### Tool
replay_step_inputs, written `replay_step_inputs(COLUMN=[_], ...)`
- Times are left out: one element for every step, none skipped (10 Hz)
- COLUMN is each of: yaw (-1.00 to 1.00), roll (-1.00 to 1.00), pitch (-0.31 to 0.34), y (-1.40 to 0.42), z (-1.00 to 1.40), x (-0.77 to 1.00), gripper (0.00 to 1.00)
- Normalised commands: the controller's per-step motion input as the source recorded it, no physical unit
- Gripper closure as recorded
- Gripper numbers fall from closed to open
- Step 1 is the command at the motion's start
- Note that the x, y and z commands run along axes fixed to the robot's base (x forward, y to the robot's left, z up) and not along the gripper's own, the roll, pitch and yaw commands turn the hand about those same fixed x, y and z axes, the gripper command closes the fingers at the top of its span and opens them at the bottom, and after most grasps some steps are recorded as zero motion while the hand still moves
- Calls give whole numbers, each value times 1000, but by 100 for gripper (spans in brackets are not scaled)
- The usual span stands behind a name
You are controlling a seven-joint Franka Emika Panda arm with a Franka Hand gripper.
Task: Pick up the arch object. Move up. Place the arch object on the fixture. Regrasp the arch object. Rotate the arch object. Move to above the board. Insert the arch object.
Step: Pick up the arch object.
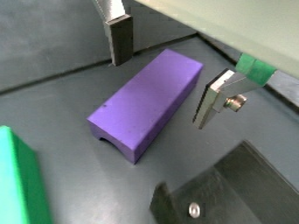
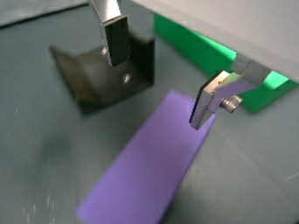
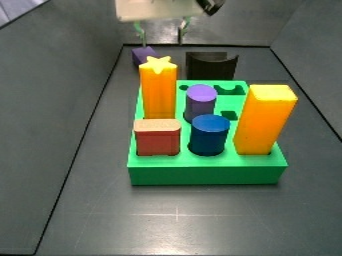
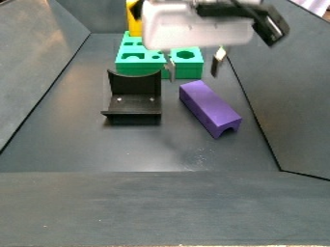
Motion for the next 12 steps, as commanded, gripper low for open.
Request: replay_step_inputs(yaw=[266,160,171,140,137,134,0,0,0,0,0,0], roll=[150,96,79,199,211,214,150,39,4,-37,0,0], pitch=[-337,-203,-160,-167,-130,-83,-40,0,9,-9,0,0], y=[-294,-354,-289,-109,57,-9,-77,-180,-14,0,0,0], z=[-497,-326,-486,-729,-823,-694,-511,-29,0,0,0,0], x=[0,0,0,-186,-526,-277,-234,0,34,0,0,0], gripper=[0,0,0,0,0,0,0,0,0,0,100,100])
